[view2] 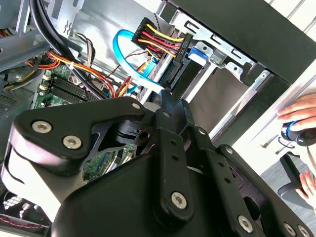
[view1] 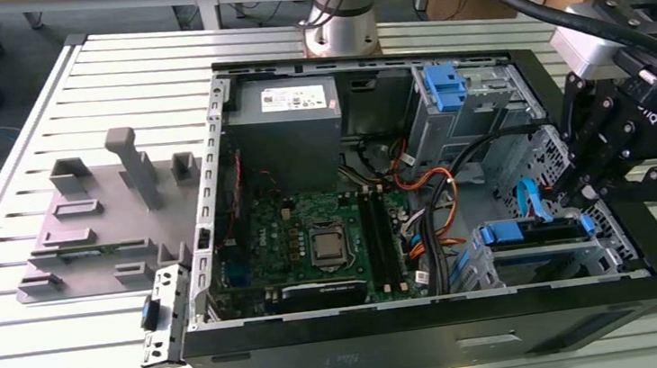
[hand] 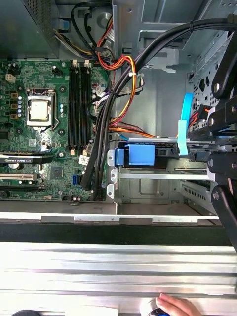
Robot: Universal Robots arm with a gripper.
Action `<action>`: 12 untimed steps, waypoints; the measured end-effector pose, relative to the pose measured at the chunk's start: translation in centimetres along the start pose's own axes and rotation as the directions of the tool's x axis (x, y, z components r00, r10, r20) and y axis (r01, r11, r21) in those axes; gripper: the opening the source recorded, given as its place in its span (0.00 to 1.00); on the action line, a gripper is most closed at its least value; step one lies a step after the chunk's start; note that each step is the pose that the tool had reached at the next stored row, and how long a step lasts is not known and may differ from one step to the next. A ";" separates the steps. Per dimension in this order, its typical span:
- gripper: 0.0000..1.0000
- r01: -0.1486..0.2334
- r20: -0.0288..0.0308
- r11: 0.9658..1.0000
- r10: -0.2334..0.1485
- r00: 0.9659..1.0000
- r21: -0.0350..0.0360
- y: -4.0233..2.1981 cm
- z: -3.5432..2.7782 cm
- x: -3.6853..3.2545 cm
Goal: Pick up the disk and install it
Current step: 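Insert the second disk wire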
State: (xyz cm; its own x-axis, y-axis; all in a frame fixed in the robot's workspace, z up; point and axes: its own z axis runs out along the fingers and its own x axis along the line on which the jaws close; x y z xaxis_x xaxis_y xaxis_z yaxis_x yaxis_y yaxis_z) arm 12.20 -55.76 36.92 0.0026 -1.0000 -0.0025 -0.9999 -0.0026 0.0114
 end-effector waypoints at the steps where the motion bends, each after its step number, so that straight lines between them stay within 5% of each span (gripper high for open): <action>1: 0.24 0.000 0.000 1.000 0.000 1.000 0.000 -0.07 0.00 -0.02; 7: 0.24 0.000 0.000 1.000 0.000 1.000 0.000 -1.50 0.59 -0.14; 12: 0.24 0.000 0.000 1.000 0.000 1.000 0.000 -1.51 0.85 -0.14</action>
State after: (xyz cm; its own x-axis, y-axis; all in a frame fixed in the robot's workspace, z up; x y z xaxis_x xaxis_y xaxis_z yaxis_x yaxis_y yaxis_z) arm 13.70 -55.62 36.04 0.0026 -1.0000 -0.0025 -0.9999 -0.0026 0.0114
